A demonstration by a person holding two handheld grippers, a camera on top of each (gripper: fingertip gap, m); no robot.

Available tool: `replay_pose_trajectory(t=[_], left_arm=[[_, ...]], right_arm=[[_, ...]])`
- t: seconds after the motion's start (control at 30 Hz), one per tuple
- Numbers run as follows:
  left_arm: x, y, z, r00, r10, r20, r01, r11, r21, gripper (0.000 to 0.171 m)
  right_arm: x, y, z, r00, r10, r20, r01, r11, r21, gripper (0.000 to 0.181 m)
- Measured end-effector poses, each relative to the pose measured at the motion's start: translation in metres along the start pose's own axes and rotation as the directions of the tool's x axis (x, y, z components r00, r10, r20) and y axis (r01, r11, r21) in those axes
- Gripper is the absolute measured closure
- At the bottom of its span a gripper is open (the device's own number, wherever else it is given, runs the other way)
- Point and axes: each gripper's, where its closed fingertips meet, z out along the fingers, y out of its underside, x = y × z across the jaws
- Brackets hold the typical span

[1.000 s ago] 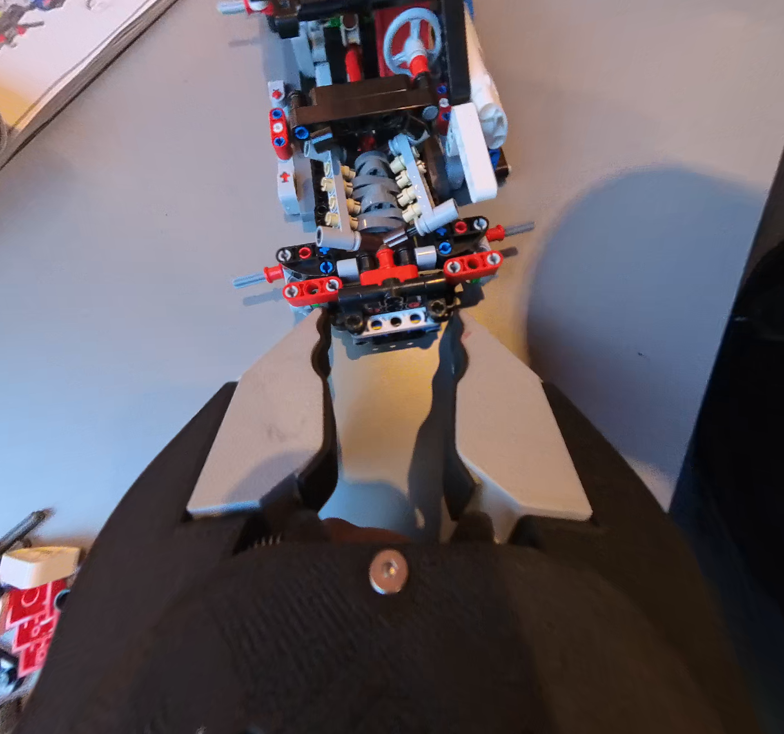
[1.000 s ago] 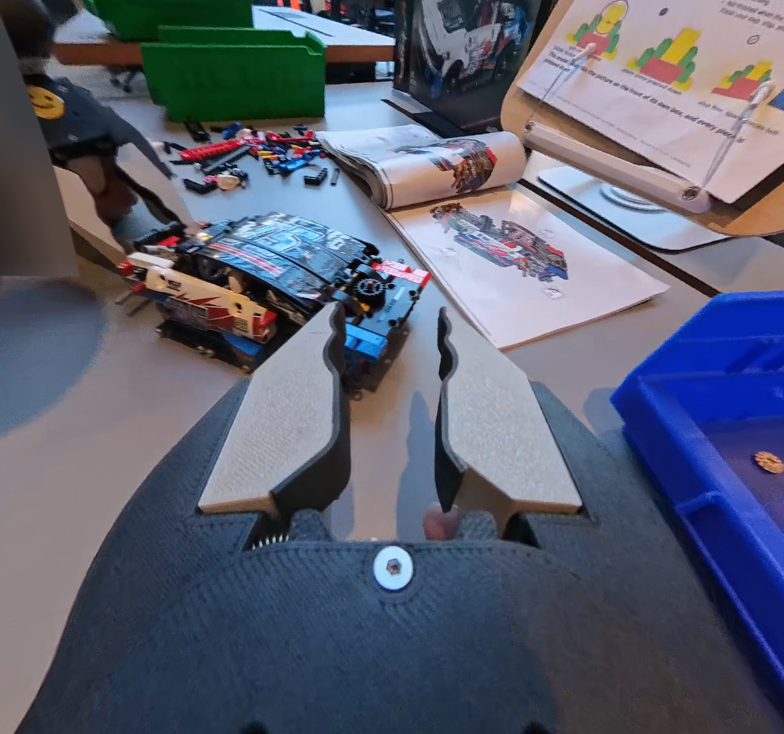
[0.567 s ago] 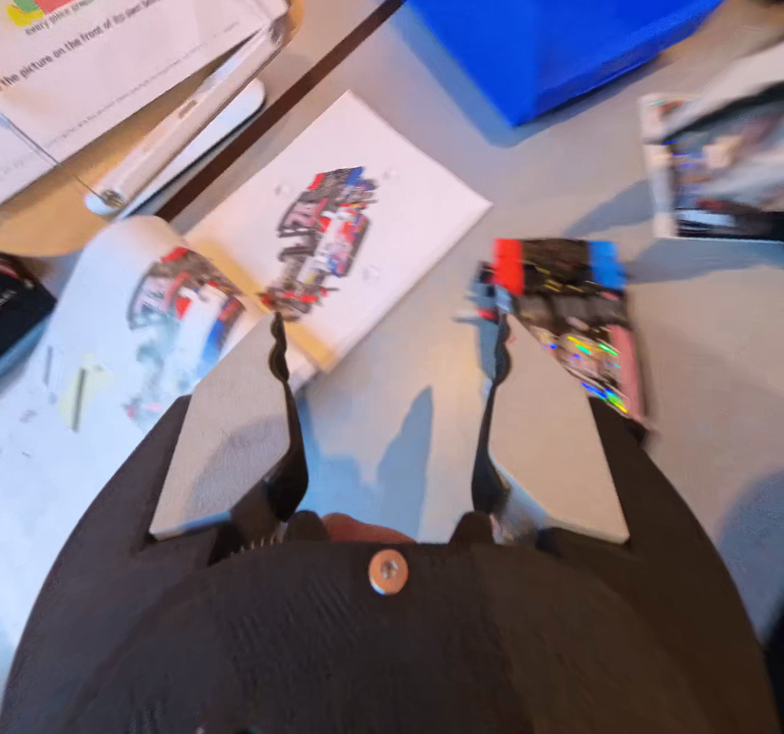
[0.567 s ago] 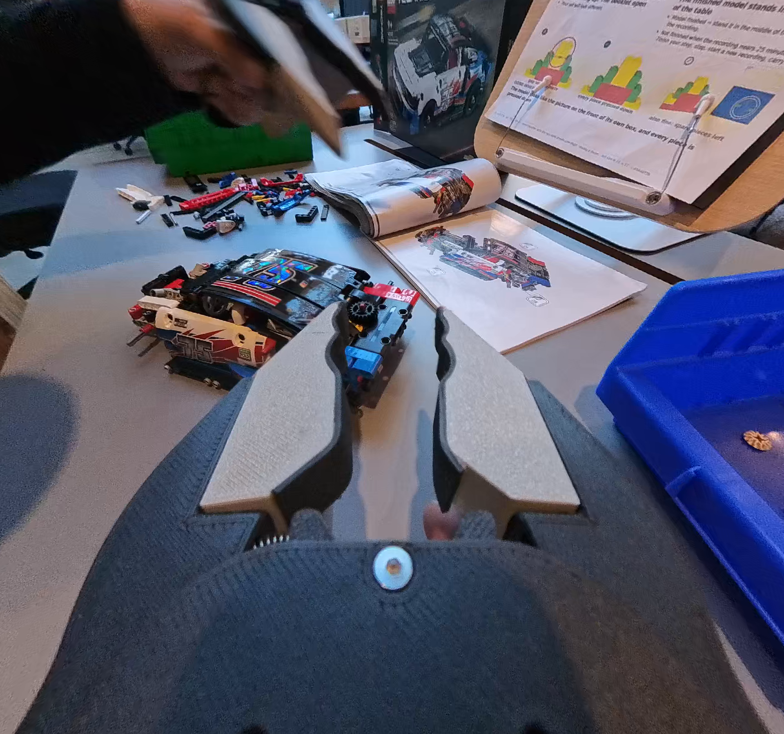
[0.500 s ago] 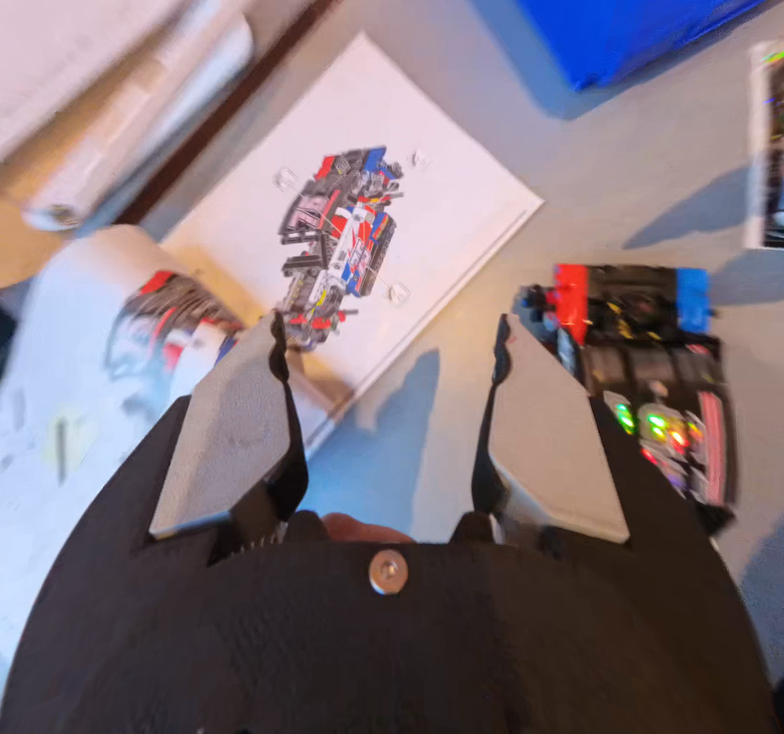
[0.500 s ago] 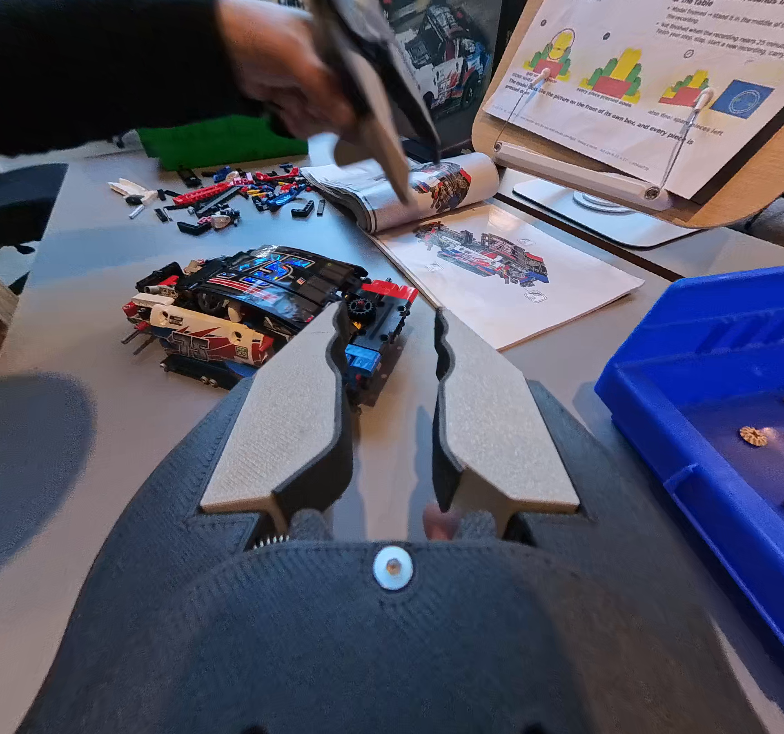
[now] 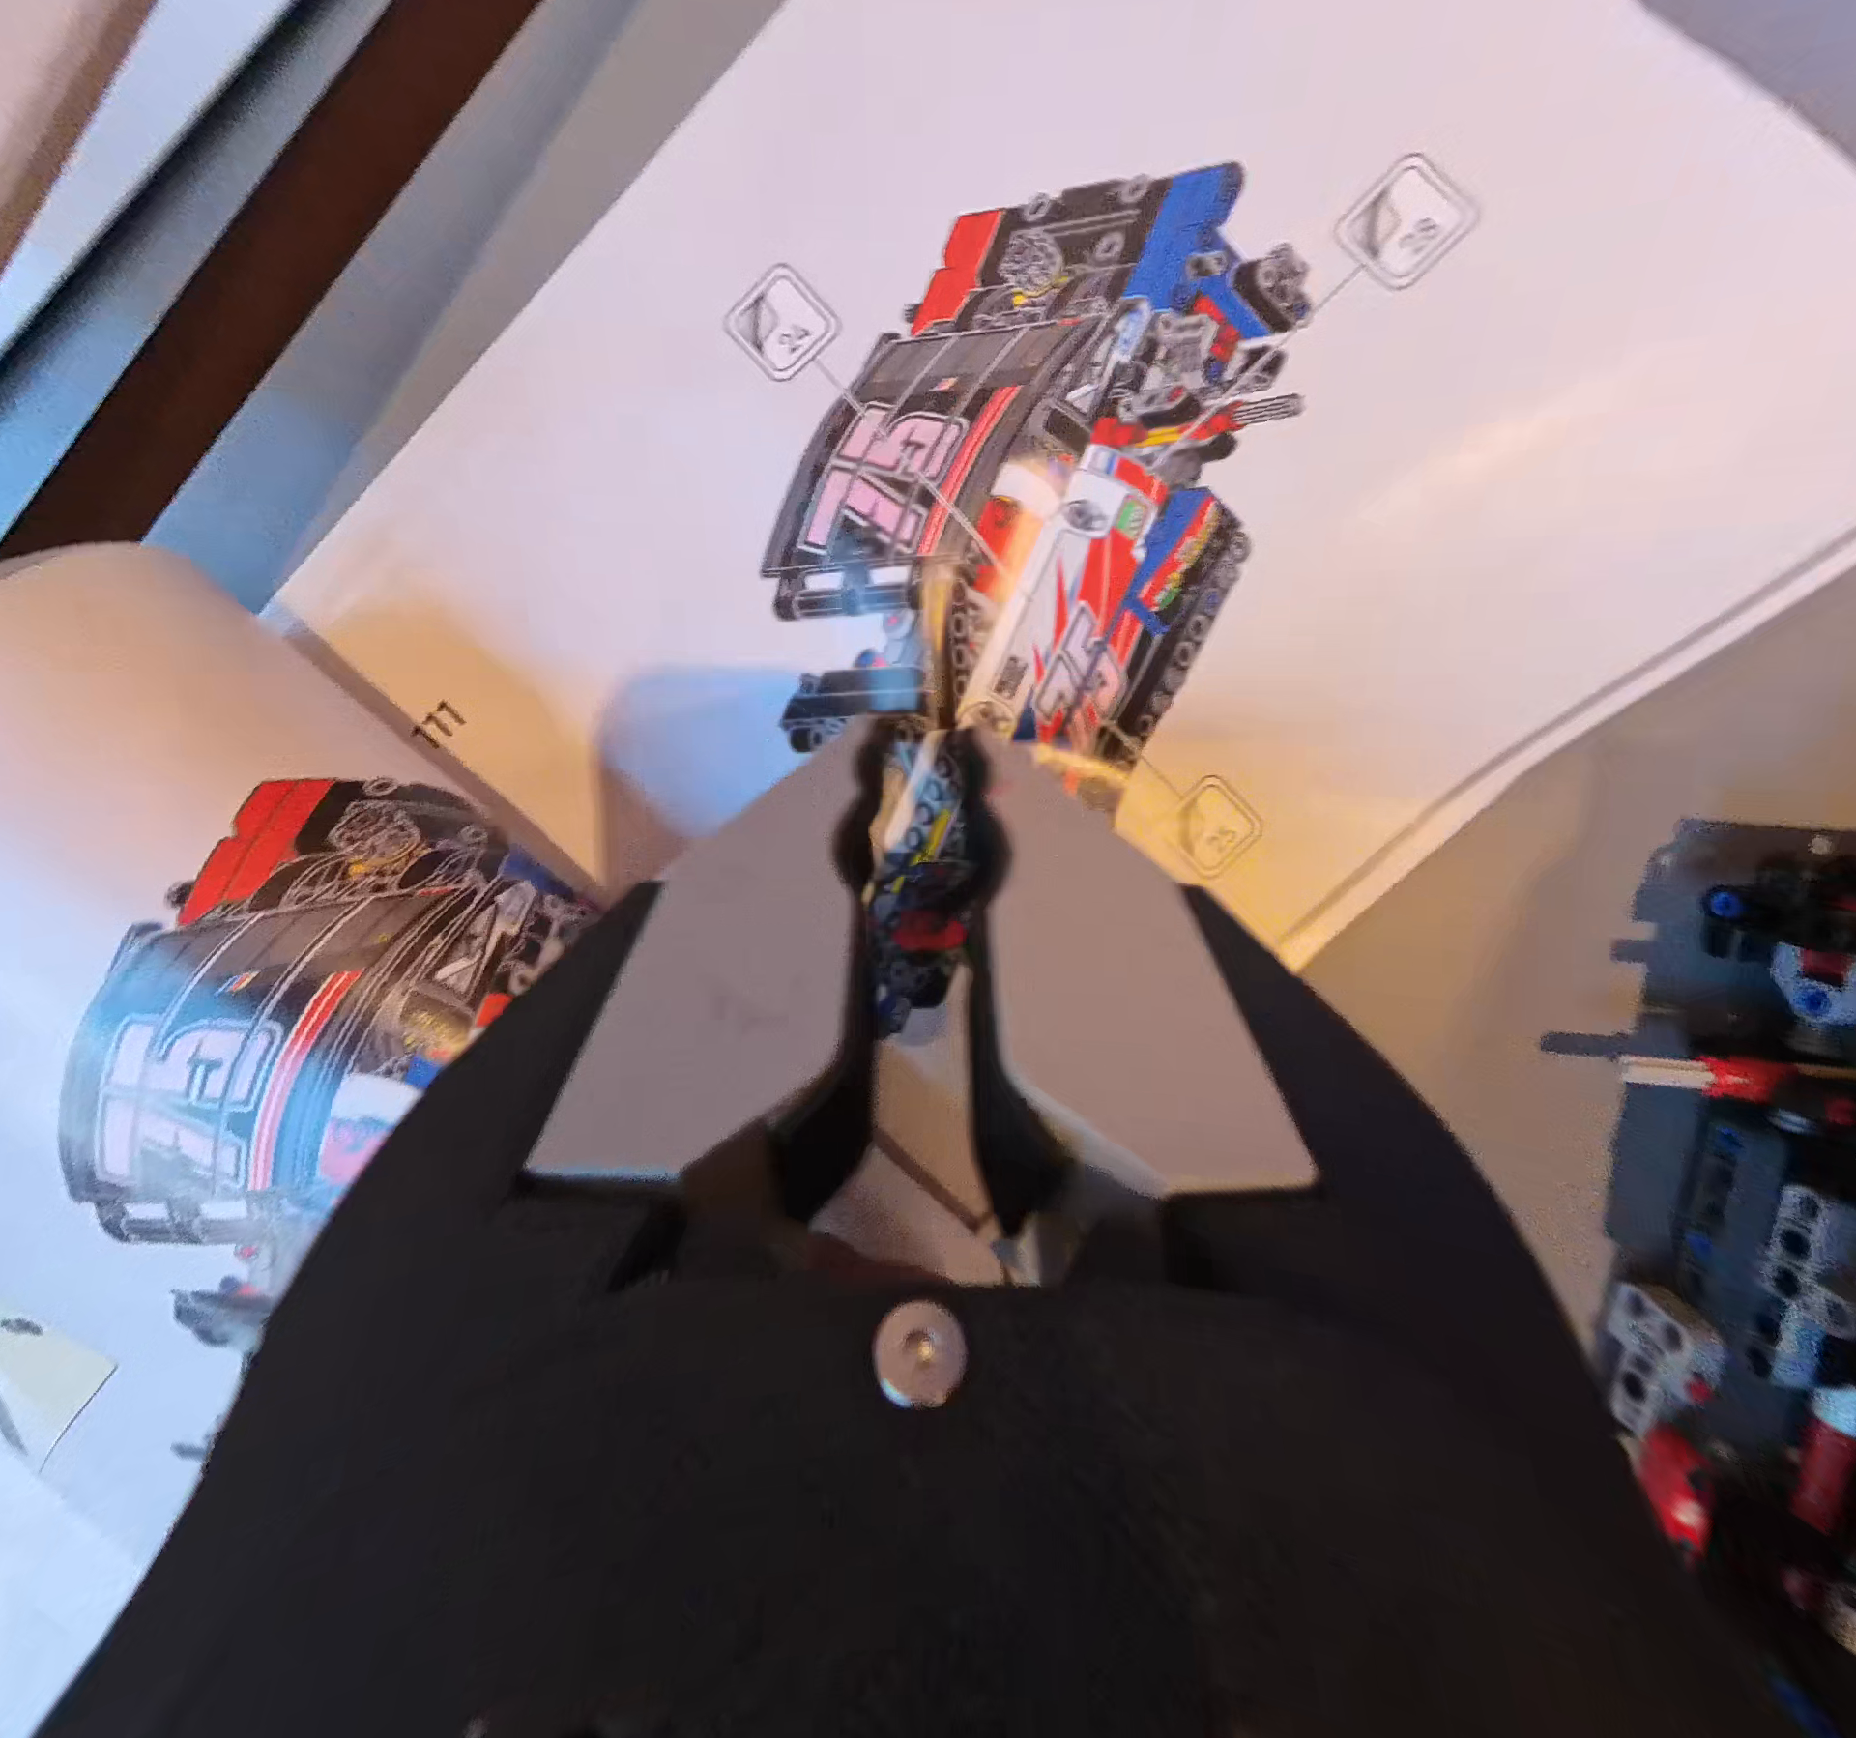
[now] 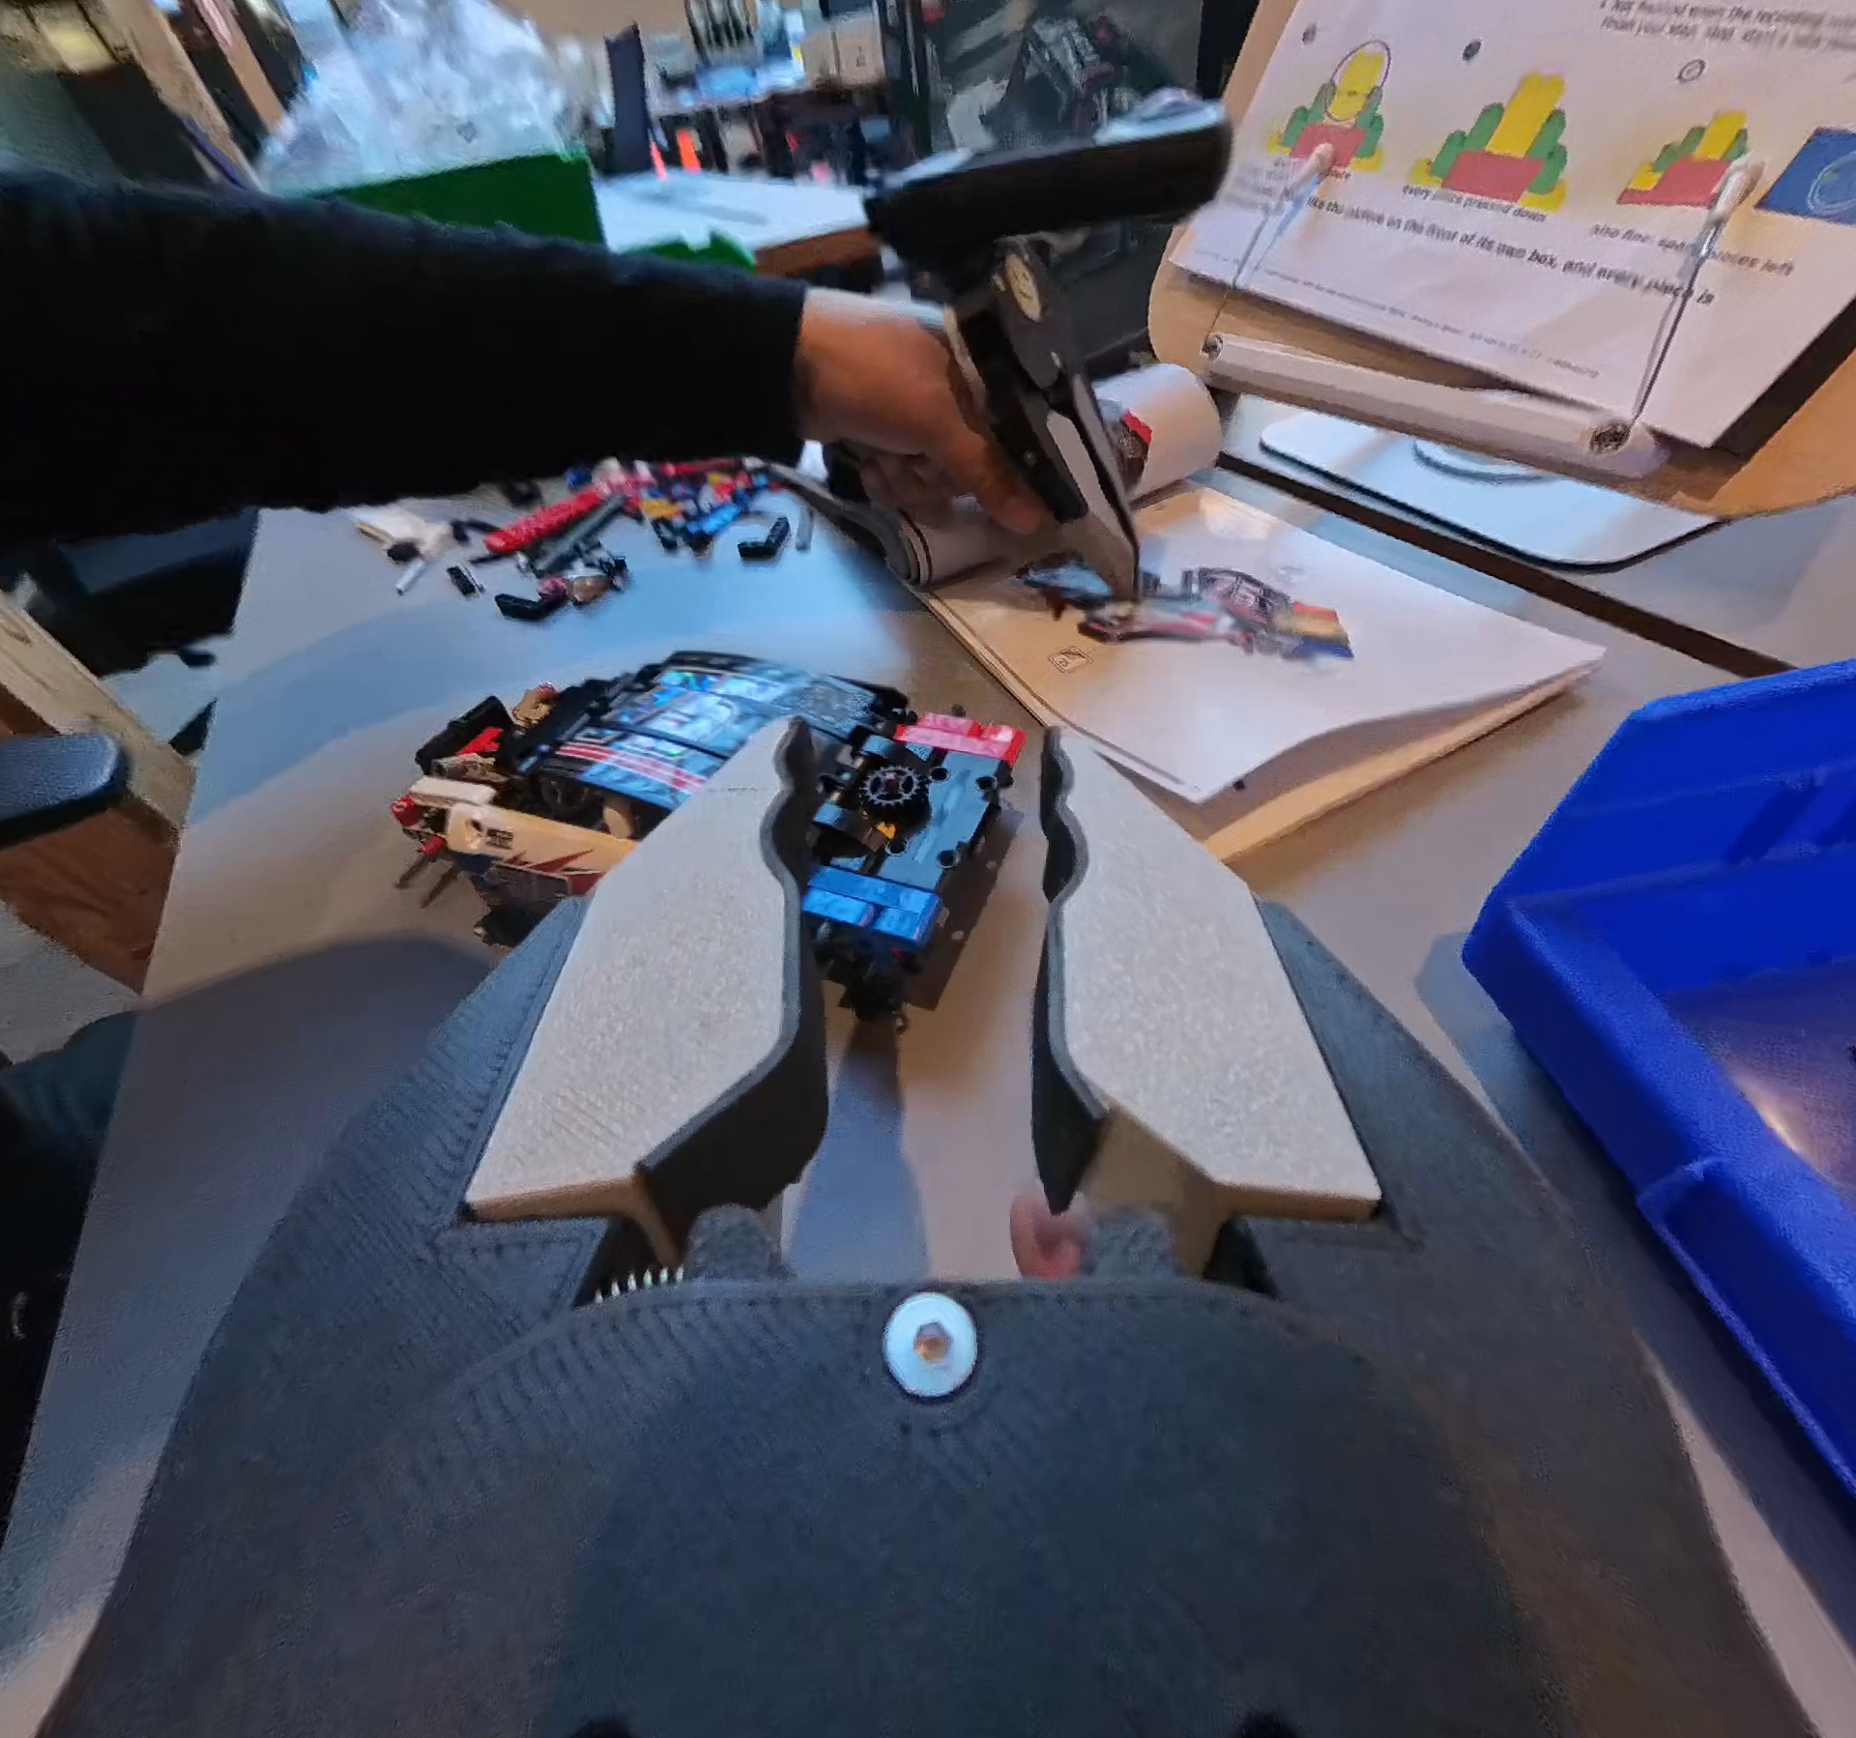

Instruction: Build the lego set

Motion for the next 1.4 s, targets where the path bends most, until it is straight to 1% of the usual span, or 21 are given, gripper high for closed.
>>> replay_pose_trajectory(t=[0.03,0.1,0.17,0.23,0.3,0.4,0.43,0.53,0.6,0.7,0.83,0.87,0.93,1.0,1.03,1.1,1.17,1.23,1.27,1.3,1.4], left_arm=[[-0.003,0.0,0.0,1.0,0.0,0.003,0.0,1.0,0.021,0.171],[-0.002,0.001,0.0,0.999,-0.023,-0.027,0.025,0.998,0.052,0.171],[-0.002,0.001,0.0,0.998,-0.032,-0.051,0.036,0.996,0.08,0.171],[-0.002,0.0,0.0,0.996,-0.048,-0.074,0.056,0.993,0.107,0.171],[-0.002,0.0,-0.001,0.994,-0.062,-0.091,0.074,0.988,0.139,0.171],[-0.002,0.0,-0.001,0.992,-0.066,-0.108,0.086,0.978,0.191,0.171],[-0.002,0.0,-0.001,0.992,-0.062,-0.11,0.084,0.976,0.203,0.171],[-0.002,0.0,-0.001,0.992,-0.044,-0.119,0.07,0.973,0.219,0.171],[-0.001,0.0,-0.001,0.989,-0.046,-0.138,0.077,0.971,0.228,0.171],[-0.001,0.0,-0.001,0.986,-0.053,-0.156,0.091,0.965,0.246,0.171],[0.001,0.0,-0.006,0.983,-0.079,-0.167,0.114,0.97,0.215,0.171],[0.008,-0.004,-0.016,0.974,-0.082,-0.212,0.13,0.965,0.226,0.171],[0.027,-0.021,-0.051,0.964,-0.02,-0.264,0.113,0.933,0.343,0.171],[0.044,-0.032,-0.082,0.98,0.1,-0.172,-0.012,0.891,0.455,0.171],[0.05,-0.035,-0.087,0.985,0.15,-0.089,-0.092,0.88,0.466,0.171],[0.056,-0.032,-0.08,0.971,0.221,0.089,-0.238,0.884,0.402,0.171],[0.053,-0.027,-0.07,0.947,0.225,0.229,-0.295,0.892,0.342,0.171],[0.039,-0.027,-0.076,0.931,0.139,0.339,-0.273,0.879,0.391,0.171],[0.031,-0.025,-0.083,0.934,0.076,0.35,-0.235,0.867,0.439,0.171],[0.024,-0.021,-0.087,0.947,0.0,0.321,-0.165,0.857,0.488,0.171],[0.023,-0.008,-0.102,0.981,-0.187,0.056,0.116,0.789,0.603,0.171]], right_arm=[[0.004,0.001,0.005,1.0,-0.001,-0.009,0.0,0.999,-0.05,0.141],[0.017,0.013,0.02,0.999,-0.032,-0.015,0.027,0.967,-0.252,0.138],[0.038,0.021,0.042,0.992,-0.123,-0.002,0.108,0.881,-0.461,0.142],[0.07,0.029,0.066,0.971,-0.239,0.003,0.185,0.744,-0.642,0.132],[0.092,0.045,0.084,0.935,-0.342,0.094,0.284,0.563,-0.776,0.126],[0.11,0.062,0.089,0.817,-0.512,0.266,0.453,0.283,-0.845,0.13],[0.113,0.064,0.091,0.771,-0.557,0.309,0.498,0.223,-0.838,0.133],[0.109,0.076,0.098,0.703,-0.589,0.398,0.577,0.145,-0.804,0.141],[0.114,0.08,0.105,0.661,-0.623,0.418,0.6,0.105,-0.793,0.165],[0.125,0.078,0.119,0.628,-0.665,0.404,0.609,0.097,-0.787,0.18],[0.13,0.069,0.132,0.657,-0.659,0.367,0.593,0.151,-0.791,0.181],[0.129,0.062,0.133,0.666,-0.655,0.357,0.59,0.169,-0.79,0.181],[0.125,0.047,0.131,0.703,-0.631,0.328,0.57,0.224,-0.79,0.181],[0.12,0.025,0.133,0.738,-0.61,0.288,0.556,0.31,-0.771,0.181],[0.114,0.014,0.137,0.763,-0.586,0.273,0.549,0.365,-0.752,0.181],[0.099,-0.007,0.146,0.81,-0.527,0.256,0.528,0.468,-0.709,0.18],[0.083,-0.026,0.158,0.839,-0.482,0.253,0.511,0.538,-0.67,0.179],[0.074,-0.038,0.169,0.847,-0.476,0.236,0.503,0.577,-0.644,0.179],[0.067,-0.045,0.175,0.853,-0.467,0.232,0.5,0.606,-0.618,0.179],[0.059,-0.051,0.18,0.865,-0.443,0.235,0.491,0.651,-0.579,0.181],[0.049,-0.067,0.199,0.91,-0.347,0.226,0.414,0.75,-0.516,0.181]])
